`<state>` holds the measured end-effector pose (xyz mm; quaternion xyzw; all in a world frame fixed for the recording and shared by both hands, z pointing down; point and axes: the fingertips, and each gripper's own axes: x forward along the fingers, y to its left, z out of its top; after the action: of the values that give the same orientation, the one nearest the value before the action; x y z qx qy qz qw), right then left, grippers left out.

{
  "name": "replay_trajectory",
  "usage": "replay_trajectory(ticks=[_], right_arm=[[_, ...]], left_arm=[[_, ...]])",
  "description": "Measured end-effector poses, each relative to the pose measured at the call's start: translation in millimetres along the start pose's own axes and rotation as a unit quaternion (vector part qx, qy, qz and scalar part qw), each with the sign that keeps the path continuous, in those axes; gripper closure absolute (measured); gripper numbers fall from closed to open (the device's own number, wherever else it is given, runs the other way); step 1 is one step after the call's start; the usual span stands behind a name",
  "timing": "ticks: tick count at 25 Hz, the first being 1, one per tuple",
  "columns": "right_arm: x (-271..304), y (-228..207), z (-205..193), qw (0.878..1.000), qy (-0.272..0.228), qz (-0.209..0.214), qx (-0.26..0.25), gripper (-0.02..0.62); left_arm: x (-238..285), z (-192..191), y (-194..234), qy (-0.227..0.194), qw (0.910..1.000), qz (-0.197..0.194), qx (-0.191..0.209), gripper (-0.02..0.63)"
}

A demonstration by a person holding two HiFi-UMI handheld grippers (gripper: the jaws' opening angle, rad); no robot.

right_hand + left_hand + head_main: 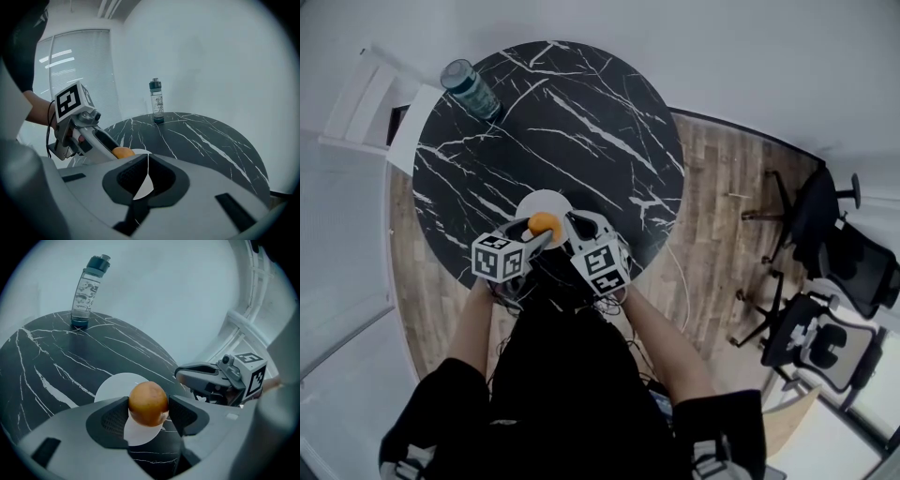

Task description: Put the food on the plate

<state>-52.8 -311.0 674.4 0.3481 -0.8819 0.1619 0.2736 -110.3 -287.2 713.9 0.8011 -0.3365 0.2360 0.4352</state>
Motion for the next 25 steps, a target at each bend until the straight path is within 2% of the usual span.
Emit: replay_trajectory(ticks=[9, 20, 25], right_arm=[[7.2, -3.1, 0.4, 1.0, 0.001, 0.001, 0.004, 0.595], [-3.2, 3.6, 1.2, 1.0, -0.005, 0.0, 0.004, 0.595], [-18.5, 8.9, 4.5, 1.0, -0.019, 0.0, 0.0, 0.595]], left_arm=[[4.9, 8.4, 6.5, -0.007, 0.9999, -0.006, -0.012, 0.341], [-1.3, 12.2, 16.8, -0.025, 0.9992, 0.022, -0.024, 0.337], [-9.1, 12.7, 18.2, -0.033, 0.998, 0.051, -0.016, 0.337]])
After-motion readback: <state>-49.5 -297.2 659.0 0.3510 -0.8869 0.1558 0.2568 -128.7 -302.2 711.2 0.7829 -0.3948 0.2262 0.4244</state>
